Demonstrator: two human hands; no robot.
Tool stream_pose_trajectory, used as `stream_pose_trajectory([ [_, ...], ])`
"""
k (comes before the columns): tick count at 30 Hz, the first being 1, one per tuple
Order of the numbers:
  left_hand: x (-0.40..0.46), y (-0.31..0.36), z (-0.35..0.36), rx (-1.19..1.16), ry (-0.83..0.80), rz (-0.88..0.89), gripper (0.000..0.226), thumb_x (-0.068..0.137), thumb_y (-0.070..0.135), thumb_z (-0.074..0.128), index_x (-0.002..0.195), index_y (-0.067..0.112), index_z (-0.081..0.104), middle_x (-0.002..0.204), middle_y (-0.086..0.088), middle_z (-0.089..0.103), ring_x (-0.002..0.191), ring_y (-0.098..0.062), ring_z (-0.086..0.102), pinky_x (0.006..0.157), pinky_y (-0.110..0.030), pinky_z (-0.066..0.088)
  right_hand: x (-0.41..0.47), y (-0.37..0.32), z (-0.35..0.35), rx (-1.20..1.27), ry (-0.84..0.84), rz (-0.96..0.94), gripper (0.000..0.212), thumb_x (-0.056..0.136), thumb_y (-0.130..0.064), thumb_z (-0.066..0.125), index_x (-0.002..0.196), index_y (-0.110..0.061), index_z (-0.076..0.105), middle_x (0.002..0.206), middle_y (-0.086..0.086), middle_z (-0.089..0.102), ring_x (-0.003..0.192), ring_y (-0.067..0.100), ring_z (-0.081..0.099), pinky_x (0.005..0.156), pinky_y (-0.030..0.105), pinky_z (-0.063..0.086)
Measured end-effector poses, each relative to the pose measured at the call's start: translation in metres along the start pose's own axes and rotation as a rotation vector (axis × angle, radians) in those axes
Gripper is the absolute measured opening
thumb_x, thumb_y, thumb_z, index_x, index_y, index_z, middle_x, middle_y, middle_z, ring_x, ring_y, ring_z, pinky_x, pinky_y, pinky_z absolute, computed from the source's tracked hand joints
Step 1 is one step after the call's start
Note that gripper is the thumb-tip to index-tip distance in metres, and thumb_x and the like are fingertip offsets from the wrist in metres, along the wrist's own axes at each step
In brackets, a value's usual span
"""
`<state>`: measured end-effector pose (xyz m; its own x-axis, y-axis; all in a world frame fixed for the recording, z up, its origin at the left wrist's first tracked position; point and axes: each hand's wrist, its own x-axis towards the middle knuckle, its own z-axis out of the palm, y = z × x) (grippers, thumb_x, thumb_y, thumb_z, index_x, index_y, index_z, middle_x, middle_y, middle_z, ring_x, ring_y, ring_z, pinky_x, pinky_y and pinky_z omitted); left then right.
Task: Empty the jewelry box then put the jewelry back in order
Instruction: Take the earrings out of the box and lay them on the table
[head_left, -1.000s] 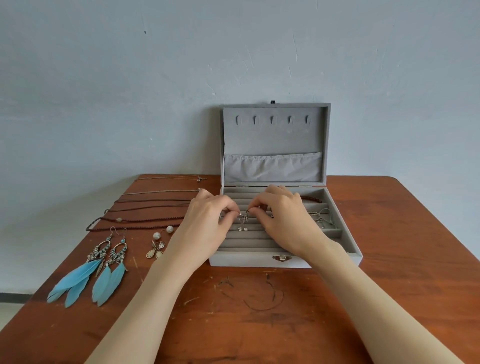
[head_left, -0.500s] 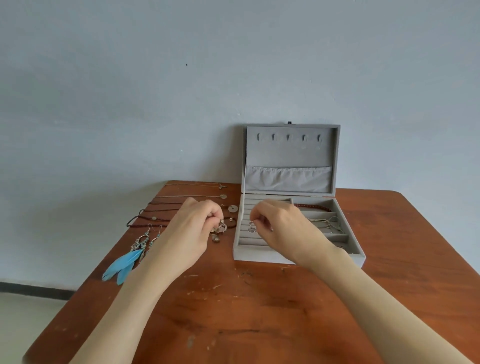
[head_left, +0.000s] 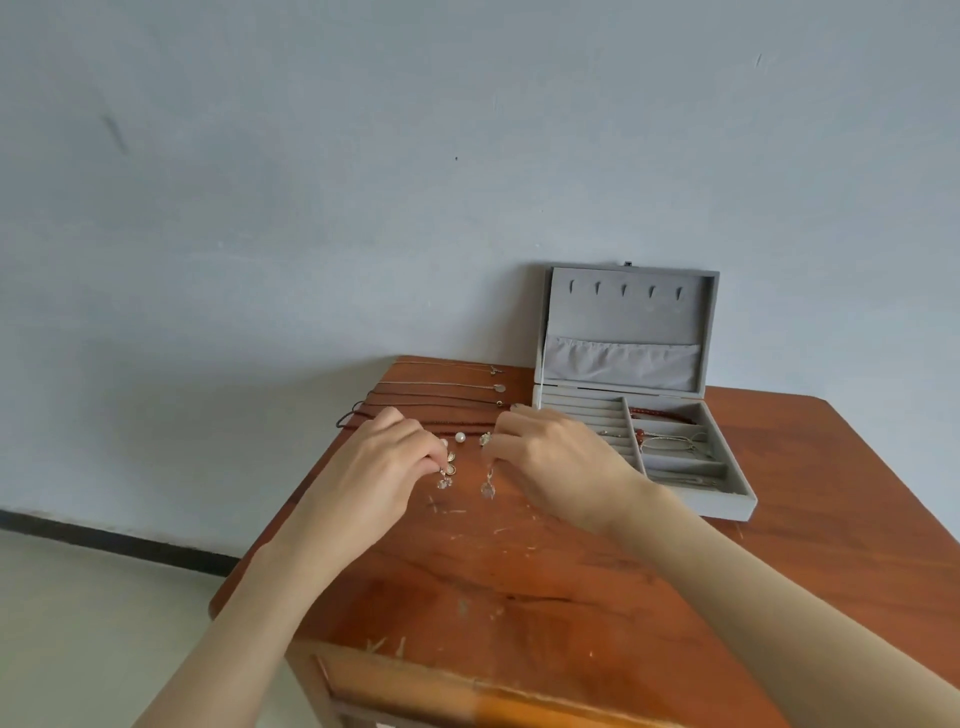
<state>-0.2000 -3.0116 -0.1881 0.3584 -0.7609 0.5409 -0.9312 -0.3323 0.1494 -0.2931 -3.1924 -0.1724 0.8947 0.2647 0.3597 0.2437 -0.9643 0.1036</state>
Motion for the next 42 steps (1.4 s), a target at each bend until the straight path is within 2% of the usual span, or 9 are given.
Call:
stream_pose_trajectory([
  [2, -0.006, -0.003, 0.001, -0.133, -0.015, -0.062, 0.011, 0.083, 0.007, 0.063, 0.081, 0.017, 0.067, 0.079, 0.017, 0.059, 0.084, 0.002, 0.046, 0.074, -0.014, 0.038, 0.002, -0.003, 0.002, 0.043, -0.026, -0.019, 0.017, 0.089, -0.006, 0.052, 0.099, -0.013, 0.064, 0.095, 0.005, 0.059, 0.088, 0.025, 0.053, 0.075, 0.032, 0.039],
  [5, -0.013, -0.009, 0.004, -0.290, -0.036, -0.162, 0.016, 0.086, 0.011, 0.060, 0.082, 0.026, 0.064, 0.081, 0.024, 0.057, 0.091, 0.007, 0.048, 0.077, -0.007, 0.036, 0.001, -0.007, 0.007, 0.070, -0.091, -0.069, 0.019, 0.094, -0.013, 0.045, 0.104, -0.013, 0.062, 0.100, 0.004, 0.057, 0.092, 0.023, 0.052, 0.080, 0.032, 0.037],
  [8, -0.019, -0.018, 0.010, -0.279, -0.081, -0.231, 0.017, 0.087, 0.011, 0.059, 0.081, 0.026, 0.064, 0.082, 0.019, 0.058, 0.091, 0.004, 0.049, 0.078, -0.014, 0.037, 0.001, -0.008, 0.013, 0.134, -0.046, 0.012, 0.023, 0.097, -0.017, 0.042, 0.106, -0.012, 0.062, 0.102, 0.004, 0.059, 0.094, 0.023, 0.053, 0.082, 0.032, 0.038],
  [12, -0.023, -0.021, 0.016, -0.286, -0.116, -0.291, 0.015, 0.087, 0.017, 0.060, 0.082, 0.030, 0.064, 0.085, 0.015, 0.057, 0.086, -0.003, 0.056, 0.083, -0.025, 0.045, 0.006, -0.016, 0.020, 0.229, -0.068, 0.035, 0.021, 0.094, -0.013, 0.046, 0.102, -0.012, 0.065, 0.099, 0.005, 0.060, 0.091, 0.025, 0.056, 0.079, 0.032, 0.040],
  [17, -0.017, -0.027, 0.017, -0.324, -0.188, -0.315, 0.025, 0.086, 0.020, 0.061, 0.075, 0.042, 0.058, 0.087, 0.012, 0.062, 0.088, -0.003, 0.057, 0.094, -0.025, 0.040, 0.014, -0.016, 0.028, 0.382, -0.096, 0.082, 0.020, 0.092, -0.011, 0.049, 0.101, -0.016, 0.066, 0.099, 0.000, 0.061, 0.090, 0.019, 0.059, 0.078, 0.036, 0.047],
  [21, -0.014, -0.036, 0.026, -0.293, -0.214, -0.363, 0.018, 0.087, 0.019, 0.061, 0.080, 0.035, 0.062, 0.088, 0.011, 0.058, 0.088, -0.006, 0.055, 0.086, -0.032, 0.046, 0.021, -0.012, 0.044, 0.352, -0.108, 0.153, 0.020, 0.093, -0.012, 0.047, 0.102, -0.013, 0.066, 0.105, 0.001, 0.061, 0.097, 0.021, 0.058, 0.084, 0.037, 0.046],
  [28, 0.002, -0.048, 0.041, -0.241, -0.213, -0.271, 0.010, 0.088, 0.014, 0.060, 0.089, 0.020, 0.068, 0.082, 0.020, 0.053, 0.089, 0.003, 0.044, 0.086, -0.023, 0.037, 0.025, -0.012, 0.065, 0.306, -0.018, 0.237, 0.021, 0.093, -0.012, 0.047, 0.107, -0.009, 0.063, 0.106, 0.007, 0.060, 0.099, 0.025, 0.055, 0.082, 0.028, 0.039],
  [34, 0.002, -0.050, 0.045, -0.266, -0.194, -0.323, 0.012, 0.086, 0.016, 0.062, 0.087, 0.026, 0.067, 0.086, 0.015, 0.053, 0.088, -0.002, 0.051, 0.082, -0.022, 0.040, 0.027, -0.011, 0.071, 0.290, 0.005, 0.217, 0.018, 0.091, -0.012, 0.051, 0.099, -0.009, 0.066, 0.100, 0.008, 0.062, 0.098, 0.025, 0.054, 0.082, 0.027, 0.037],
  [42, 0.007, -0.047, 0.046, -0.227, -0.190, -0.304, 0.011, 0.085, 0.012, 0.063, 0.085, 0.021, 0.069, 0.087, 0.006, 0.063, 0.088, -0.006, 0.045, 0.079, -0.022, 0.039, 0.027, -0.012, 0.072, 0.297, 0.029, 0.220, 0.016, 0.090, -0.010, 0.053, 0.096, -0.009, 0.067, 0.096, 0.008, 0.063, 0.095, 0.025, 0.054, 0.077, 0.023, 0.031],
])
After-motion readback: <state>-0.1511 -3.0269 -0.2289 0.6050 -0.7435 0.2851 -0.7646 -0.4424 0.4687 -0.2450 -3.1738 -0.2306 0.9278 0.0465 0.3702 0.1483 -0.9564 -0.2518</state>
